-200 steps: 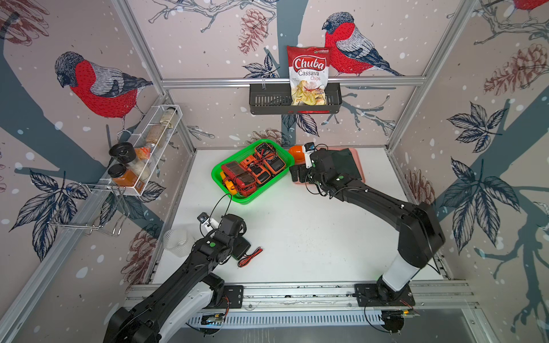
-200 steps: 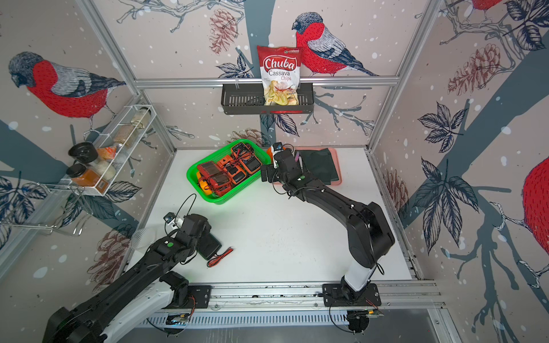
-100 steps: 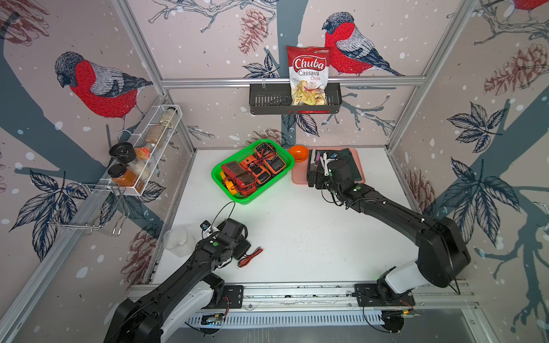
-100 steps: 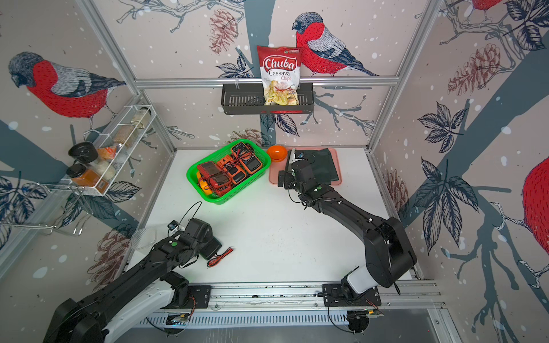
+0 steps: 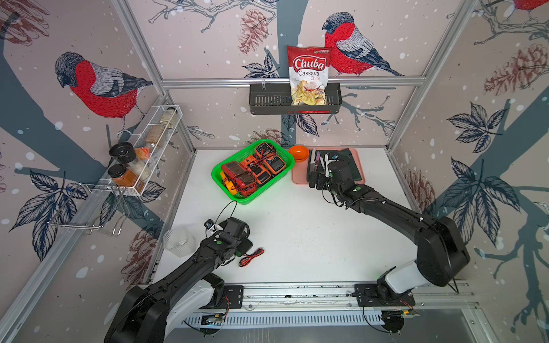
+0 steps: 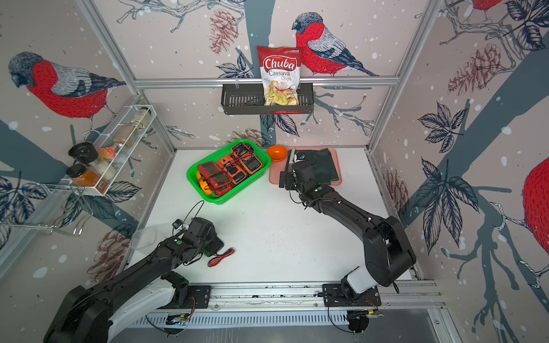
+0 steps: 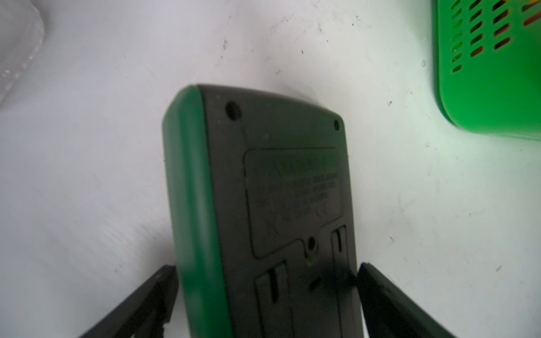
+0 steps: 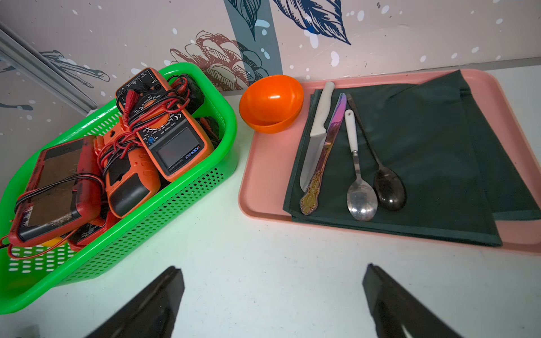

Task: Put the multimeter into the basket
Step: Pick up the multimeter from the center of the board.

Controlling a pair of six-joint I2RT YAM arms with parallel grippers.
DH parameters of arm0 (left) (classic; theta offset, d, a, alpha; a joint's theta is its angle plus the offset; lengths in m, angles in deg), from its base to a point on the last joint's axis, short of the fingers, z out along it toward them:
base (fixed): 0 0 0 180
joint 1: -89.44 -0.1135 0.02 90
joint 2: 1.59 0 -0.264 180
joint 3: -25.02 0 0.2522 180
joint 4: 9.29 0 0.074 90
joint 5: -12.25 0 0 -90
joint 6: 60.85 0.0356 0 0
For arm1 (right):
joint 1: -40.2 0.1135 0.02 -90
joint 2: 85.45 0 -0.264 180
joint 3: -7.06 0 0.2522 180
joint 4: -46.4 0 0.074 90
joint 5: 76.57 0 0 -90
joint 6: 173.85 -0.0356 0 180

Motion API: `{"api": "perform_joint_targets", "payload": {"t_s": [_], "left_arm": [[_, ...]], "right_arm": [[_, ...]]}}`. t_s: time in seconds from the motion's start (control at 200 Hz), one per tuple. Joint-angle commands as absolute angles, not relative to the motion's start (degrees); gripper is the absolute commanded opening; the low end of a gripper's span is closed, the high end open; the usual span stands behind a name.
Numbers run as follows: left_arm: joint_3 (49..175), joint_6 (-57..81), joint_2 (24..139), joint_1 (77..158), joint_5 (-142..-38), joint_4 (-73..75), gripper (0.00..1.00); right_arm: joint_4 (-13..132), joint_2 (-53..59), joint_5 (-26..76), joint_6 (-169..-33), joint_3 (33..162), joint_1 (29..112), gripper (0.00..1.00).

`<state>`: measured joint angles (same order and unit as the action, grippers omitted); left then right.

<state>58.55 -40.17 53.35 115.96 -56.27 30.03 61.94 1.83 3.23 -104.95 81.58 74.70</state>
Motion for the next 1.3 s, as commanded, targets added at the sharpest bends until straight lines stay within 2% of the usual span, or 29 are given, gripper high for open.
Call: {"api": "perform_joint_targets", "payload": {"t_s": [0.0,0.105,0.375,0.67,0.931,1.001,1.141,1.296], "left_arm": [[58.7,-39.1,54.0,116.0,-57.9,30.8,0.97],[58.8,-39.5,54.5,115.9,-58.6,30.3,0.95],[62.7,-42.3,53.6,116.0,-56.3,40.7,0.98],[62.3,-42.6,55.1,116.0,-58.6,40.1,0.98],[59.5,-43.0,56.9,116.0,-60.3,33.9,0.97],[59.8,-43.2,57.5,116.0,-59.7,34.0,0.9],[60.5,-44.8,57.0,115.9,-59.4,35.0,0.66],[61.7,-46.4,52.9,116.0,-59.2,35.6,0.27]], "right_arm": [[60.5,2.1,4.1,-105.3,81.5,74.8,1.0],[60.3,2.3,4.4,-105.2,81.6,74.8,1.0],[60.3,2.3,5.2,-104.9,81.8,74.8,1.0],[59.9,2.1,5.4,-104.5,81.2,74.5,1.0],[59.5,2.6,6.2,-104.6,80.9,74.3,1.0],[59.5,2.8,6.3,-104.6,80.9,74.3,1.0],[59.5,2.4,6.1,-104.7,80.7,74.2,1.0],[59.3,1.7,5.9,-105.0,80.4,74.3,1.0]]}}
